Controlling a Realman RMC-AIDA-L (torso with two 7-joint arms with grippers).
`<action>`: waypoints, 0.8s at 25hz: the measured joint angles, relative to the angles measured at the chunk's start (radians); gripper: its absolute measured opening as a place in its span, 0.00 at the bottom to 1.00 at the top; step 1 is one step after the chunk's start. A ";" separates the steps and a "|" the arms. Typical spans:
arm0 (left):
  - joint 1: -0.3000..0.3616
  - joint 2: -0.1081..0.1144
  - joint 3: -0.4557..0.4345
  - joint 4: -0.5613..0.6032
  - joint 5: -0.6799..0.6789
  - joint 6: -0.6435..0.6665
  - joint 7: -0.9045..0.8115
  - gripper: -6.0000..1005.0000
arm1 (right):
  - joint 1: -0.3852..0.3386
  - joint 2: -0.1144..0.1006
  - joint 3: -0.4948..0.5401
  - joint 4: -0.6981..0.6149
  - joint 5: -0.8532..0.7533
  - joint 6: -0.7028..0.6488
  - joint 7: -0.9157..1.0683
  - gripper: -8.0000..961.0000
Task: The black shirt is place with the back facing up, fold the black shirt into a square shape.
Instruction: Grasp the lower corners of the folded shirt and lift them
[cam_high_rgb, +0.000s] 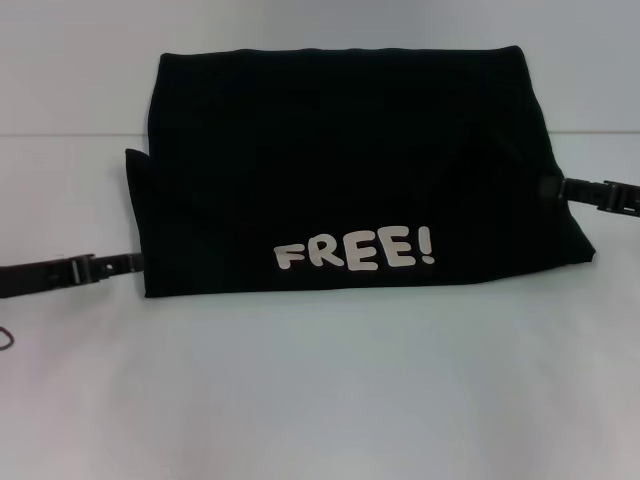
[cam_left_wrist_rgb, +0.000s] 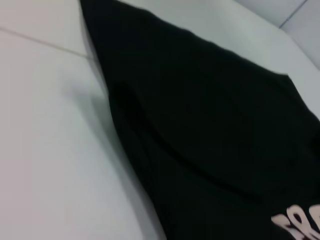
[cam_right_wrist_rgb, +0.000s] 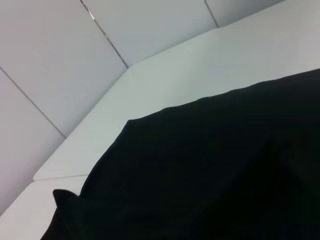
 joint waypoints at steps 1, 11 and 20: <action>-0.003 -0.001 0.017 -0.011 0.000 -0.010 0.000 0.76 | 0.000 -0.001 0.001 0.000 0.000 0.002 0.000 0.67; -0.035 -0.020 0.111 -0.070 0.000 -0.118 0.000 0.75 | -0.001 -0.002 -0.002 0.000 0.001 0.009 0.000 0.67; -0.036 -0.030 0.137 -0.073 -0.006 -0.144 0.006 0.74 | -0.004 0.000 0.000 0.001 0.001 0.009 0.000 0.67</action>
